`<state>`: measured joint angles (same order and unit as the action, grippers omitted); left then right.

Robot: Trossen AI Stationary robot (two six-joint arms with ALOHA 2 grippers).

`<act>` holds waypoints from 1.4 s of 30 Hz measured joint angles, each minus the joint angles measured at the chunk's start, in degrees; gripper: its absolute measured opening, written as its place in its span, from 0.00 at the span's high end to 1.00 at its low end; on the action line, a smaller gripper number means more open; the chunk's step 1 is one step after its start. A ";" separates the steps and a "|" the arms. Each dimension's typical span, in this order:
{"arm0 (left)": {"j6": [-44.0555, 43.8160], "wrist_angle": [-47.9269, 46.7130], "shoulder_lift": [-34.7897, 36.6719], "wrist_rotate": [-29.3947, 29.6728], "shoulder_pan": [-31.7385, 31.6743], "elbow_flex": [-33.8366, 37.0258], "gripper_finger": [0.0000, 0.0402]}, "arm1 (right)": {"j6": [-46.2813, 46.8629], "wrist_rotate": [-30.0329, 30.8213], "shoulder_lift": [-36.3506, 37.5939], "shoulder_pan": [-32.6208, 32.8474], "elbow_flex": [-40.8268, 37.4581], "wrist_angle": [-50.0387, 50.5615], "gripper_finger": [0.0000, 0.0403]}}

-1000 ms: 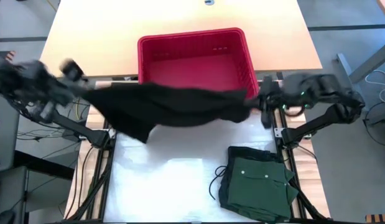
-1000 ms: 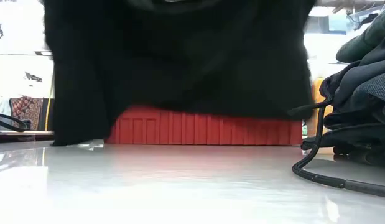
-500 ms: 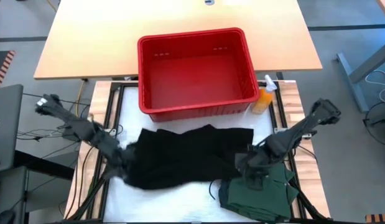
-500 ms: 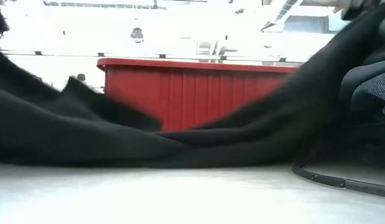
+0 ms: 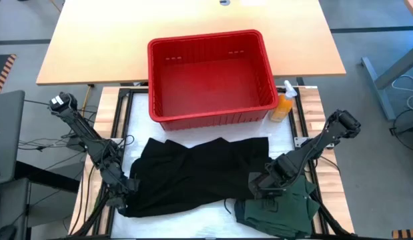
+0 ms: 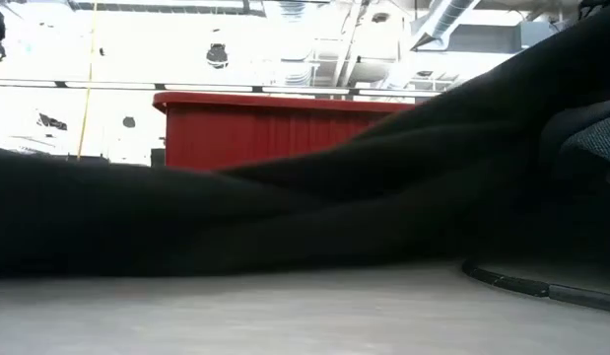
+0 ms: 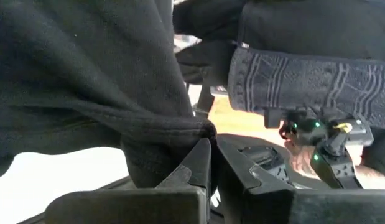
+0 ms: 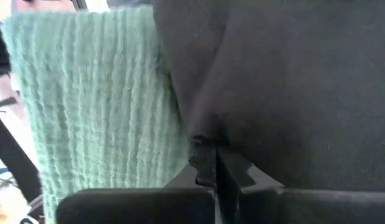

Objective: Fold laundry
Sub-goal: Fold the black shirt

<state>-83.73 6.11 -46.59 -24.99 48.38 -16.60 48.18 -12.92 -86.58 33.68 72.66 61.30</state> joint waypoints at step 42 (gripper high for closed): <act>36.08 -17.72 2.34 40.04 -18.58 -0.93 0.73 | 18.62 34.02 15.76 -21.28 -25.07 -11.40 0.46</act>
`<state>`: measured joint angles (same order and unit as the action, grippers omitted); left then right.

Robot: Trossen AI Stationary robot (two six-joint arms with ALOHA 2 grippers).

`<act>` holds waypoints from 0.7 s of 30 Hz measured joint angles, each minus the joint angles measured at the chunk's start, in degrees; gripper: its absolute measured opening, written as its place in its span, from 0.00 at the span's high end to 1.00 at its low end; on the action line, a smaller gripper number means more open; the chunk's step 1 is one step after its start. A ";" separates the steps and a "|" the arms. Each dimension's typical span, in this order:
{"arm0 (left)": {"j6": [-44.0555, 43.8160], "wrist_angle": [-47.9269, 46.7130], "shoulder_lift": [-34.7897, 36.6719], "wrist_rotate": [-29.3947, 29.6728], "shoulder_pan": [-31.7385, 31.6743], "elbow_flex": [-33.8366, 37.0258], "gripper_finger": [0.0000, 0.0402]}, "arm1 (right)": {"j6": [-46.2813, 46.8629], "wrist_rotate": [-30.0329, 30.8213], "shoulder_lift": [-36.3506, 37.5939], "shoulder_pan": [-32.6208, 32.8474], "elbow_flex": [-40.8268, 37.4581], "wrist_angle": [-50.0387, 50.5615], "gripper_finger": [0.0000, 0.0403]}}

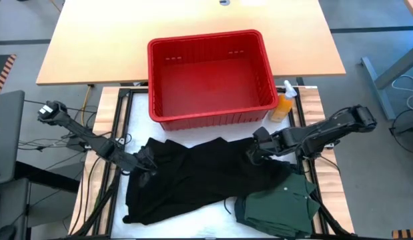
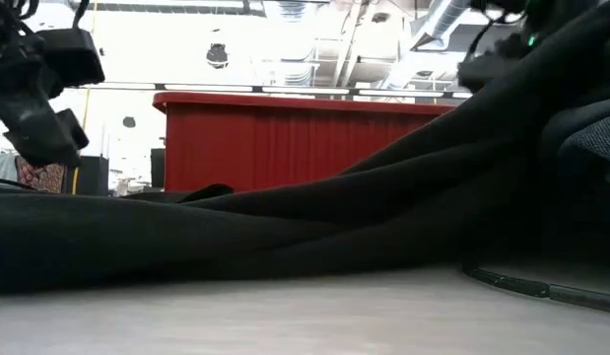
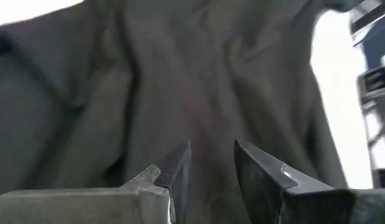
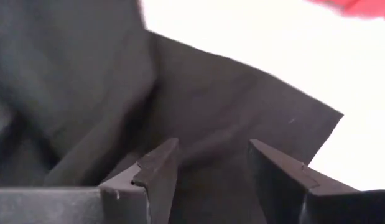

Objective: Fold laundry
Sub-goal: Fold the black shirt

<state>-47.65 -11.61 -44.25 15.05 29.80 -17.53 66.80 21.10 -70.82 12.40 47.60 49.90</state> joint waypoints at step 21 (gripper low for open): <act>2.84 -27.75 -0.34 -4.43 -0.57 -8.02 0.73 | -17.96 -0.36 -19.51 -11.00 -2.14 -19.22 0.46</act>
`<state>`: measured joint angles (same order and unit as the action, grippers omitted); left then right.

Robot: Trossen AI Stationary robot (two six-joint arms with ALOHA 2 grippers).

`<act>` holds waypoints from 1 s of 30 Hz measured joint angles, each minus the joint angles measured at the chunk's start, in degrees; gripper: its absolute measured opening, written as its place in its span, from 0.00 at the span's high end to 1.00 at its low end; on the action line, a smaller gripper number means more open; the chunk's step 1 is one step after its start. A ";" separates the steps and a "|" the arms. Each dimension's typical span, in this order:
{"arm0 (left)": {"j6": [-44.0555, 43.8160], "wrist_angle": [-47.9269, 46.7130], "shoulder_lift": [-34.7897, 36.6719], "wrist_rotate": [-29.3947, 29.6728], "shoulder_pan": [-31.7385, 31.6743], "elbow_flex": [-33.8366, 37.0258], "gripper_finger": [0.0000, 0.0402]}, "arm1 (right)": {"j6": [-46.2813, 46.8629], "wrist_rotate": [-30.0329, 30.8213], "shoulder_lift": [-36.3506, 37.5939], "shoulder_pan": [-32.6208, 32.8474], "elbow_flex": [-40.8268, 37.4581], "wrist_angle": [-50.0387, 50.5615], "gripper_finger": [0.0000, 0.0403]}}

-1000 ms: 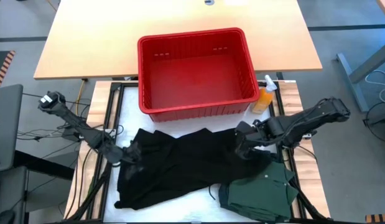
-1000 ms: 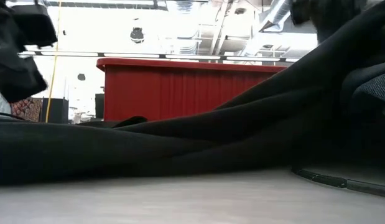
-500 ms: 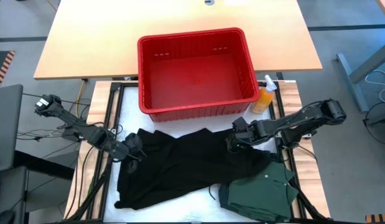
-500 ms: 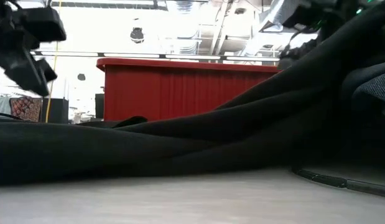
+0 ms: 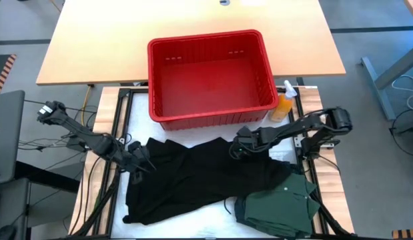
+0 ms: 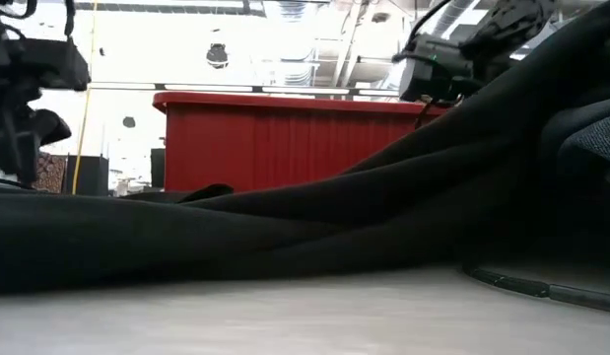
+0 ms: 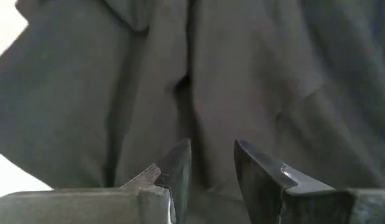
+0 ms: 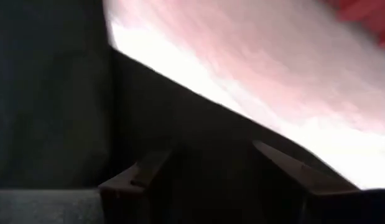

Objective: Fold laundry
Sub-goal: Fold the black shirt

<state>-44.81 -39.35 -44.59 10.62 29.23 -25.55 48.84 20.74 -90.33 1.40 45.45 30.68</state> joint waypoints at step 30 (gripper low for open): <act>8.83 -21.28 -8.86 5.47 -0.59 -15.80 1.00 | -11.25 2.21 23.46 -1.02 -0.09 7.27 0.97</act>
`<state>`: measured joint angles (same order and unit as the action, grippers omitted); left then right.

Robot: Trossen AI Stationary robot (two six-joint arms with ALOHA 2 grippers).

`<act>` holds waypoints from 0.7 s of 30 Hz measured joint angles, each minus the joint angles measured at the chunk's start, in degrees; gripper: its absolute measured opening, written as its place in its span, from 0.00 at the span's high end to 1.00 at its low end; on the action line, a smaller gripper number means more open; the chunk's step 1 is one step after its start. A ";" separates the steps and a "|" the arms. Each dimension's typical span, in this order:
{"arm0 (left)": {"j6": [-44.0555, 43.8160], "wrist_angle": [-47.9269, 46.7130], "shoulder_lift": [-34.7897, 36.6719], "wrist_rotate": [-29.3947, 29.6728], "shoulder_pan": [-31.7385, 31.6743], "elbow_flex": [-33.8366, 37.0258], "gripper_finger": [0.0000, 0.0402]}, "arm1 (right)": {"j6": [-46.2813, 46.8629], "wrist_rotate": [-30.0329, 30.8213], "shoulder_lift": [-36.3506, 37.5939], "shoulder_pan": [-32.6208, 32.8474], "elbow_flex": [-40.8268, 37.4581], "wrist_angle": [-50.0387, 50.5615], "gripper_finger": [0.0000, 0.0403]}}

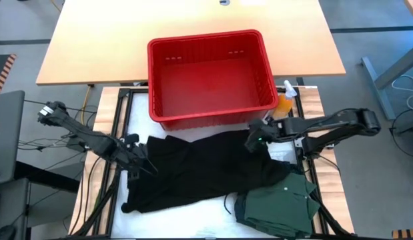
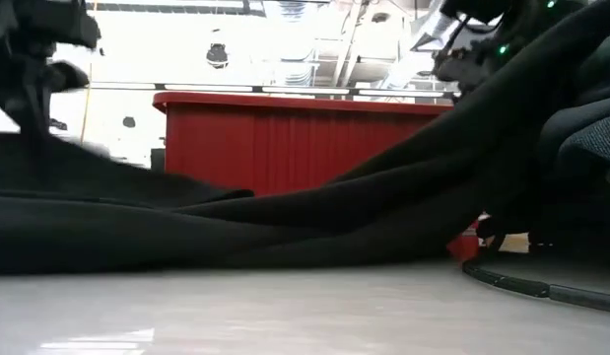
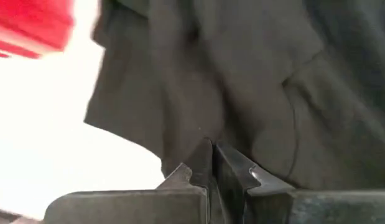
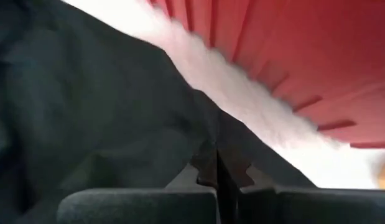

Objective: Fold laundry
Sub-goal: Fold the black shirt

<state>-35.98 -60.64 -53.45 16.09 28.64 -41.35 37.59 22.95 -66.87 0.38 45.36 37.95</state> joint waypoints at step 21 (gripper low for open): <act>-6.97 -17.05 0.20 -20.32 8.62 -13.41 1.00 | 5.41 -9.67 12.43 16.63 0.11 9.48 0.97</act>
<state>-42.95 -77.69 -53.25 -4.23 37.27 -54.76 43.00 13.28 -54.44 17.01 45.47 47.43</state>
